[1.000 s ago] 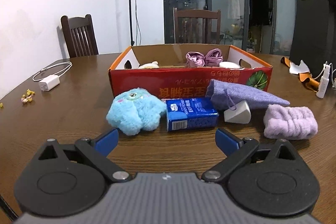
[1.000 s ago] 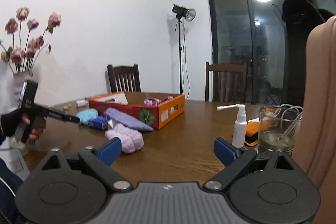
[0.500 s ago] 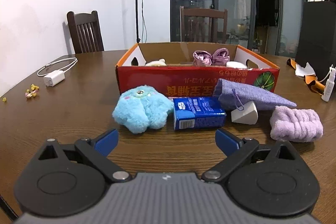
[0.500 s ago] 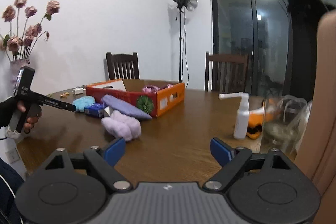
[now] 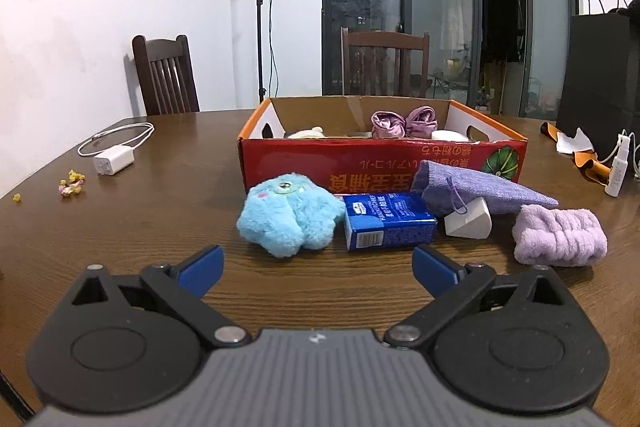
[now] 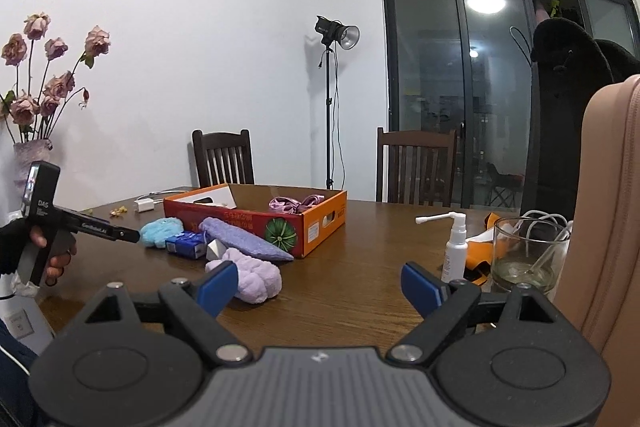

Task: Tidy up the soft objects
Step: 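Grasp the lilac fluffy headband with both grippers and lift it, then carry the lilac headband into the box and open both grippers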

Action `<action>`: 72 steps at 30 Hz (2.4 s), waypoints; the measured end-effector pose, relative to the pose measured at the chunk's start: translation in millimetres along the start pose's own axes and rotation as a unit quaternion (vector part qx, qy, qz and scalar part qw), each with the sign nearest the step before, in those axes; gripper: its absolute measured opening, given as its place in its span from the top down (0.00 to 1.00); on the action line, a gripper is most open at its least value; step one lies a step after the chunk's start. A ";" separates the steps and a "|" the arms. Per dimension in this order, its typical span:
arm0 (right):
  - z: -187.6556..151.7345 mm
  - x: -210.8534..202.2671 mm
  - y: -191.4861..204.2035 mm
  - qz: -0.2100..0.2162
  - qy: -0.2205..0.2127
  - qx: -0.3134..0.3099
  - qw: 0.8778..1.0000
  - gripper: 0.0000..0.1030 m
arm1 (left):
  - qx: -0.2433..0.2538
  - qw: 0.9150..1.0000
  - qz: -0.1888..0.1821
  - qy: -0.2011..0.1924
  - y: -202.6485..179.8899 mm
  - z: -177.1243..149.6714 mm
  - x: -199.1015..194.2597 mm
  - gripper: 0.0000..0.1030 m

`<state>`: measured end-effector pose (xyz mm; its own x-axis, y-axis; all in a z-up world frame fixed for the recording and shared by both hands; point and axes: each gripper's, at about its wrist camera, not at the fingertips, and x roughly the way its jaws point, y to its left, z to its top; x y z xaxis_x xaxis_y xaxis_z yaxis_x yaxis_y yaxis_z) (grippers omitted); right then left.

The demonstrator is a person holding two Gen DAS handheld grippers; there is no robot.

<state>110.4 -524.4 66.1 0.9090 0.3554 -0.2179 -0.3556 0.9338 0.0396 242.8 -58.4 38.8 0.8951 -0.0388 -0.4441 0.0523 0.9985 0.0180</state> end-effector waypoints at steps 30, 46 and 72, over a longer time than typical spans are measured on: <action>20.0 140.1 90.8 -0.015 0.068 0.077 0.995 0.16 | -0.003 0.993 -0.117 0.019 -16.6 1.9 7.6 0.03; -16.2 206.2 60.4 -0.060 0.131 0.250 0.957 0.61 | -0.028 0.955 -0.273 0.110 -103.6 23.6 89.7 0.67; -22.0 161.8 107.0 0.065 0.165 0.258 0.950 0.45 | -0.077 0.950 -0.269 0.137 -35.4 -14.3 3.0 0.45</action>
<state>214.6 -367.9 13.6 0.7169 0.5161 -0.4688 -0.2293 0.8094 0.5406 237.3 -93.3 23.9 0.6074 -0.5539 -0.5694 0.3846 0.8323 -0.3993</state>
